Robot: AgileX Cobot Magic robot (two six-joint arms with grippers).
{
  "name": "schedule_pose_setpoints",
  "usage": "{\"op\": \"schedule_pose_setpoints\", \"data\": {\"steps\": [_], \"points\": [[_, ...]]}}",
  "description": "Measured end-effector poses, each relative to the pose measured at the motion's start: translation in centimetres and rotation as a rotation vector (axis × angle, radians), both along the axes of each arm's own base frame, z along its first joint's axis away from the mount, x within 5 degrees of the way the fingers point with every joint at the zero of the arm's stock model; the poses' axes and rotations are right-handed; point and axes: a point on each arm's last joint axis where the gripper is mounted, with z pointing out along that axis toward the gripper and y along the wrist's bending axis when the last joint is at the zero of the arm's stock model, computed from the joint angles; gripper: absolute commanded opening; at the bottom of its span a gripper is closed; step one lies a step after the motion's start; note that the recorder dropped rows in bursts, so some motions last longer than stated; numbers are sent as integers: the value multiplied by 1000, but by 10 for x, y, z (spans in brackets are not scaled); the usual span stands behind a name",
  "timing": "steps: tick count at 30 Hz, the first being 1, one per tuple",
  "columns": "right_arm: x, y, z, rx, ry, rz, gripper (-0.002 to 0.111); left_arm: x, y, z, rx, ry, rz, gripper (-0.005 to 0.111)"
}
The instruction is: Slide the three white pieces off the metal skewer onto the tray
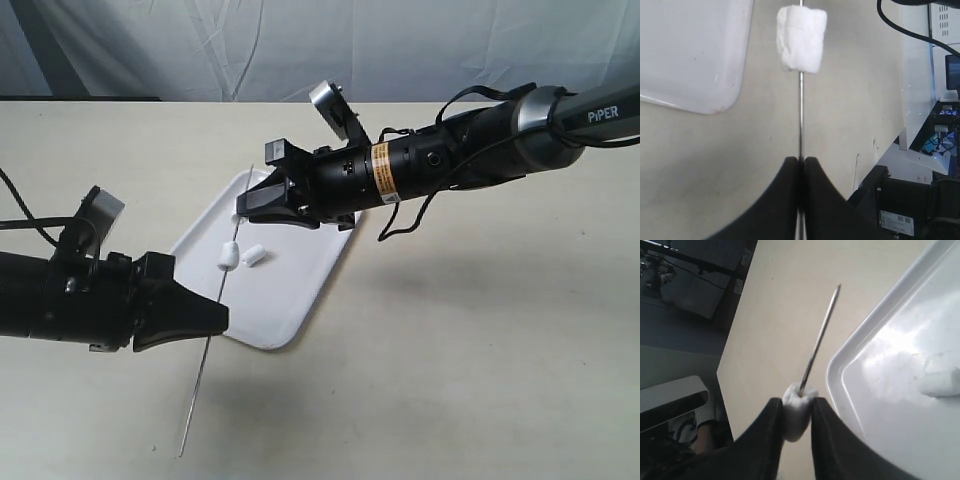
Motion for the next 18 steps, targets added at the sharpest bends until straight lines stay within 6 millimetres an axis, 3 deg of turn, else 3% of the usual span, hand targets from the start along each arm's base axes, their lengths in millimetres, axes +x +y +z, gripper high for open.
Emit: {"op": "schedule_pose_setpoints", "data": {"steps": [10,18], "points": [[11,0,0,-63,-47,-67,20,-8,0,-3,5,51,-37,0],[28,1,11,-117,-136,-130,20,-27,1,-13,4,110,-77,0]]}}
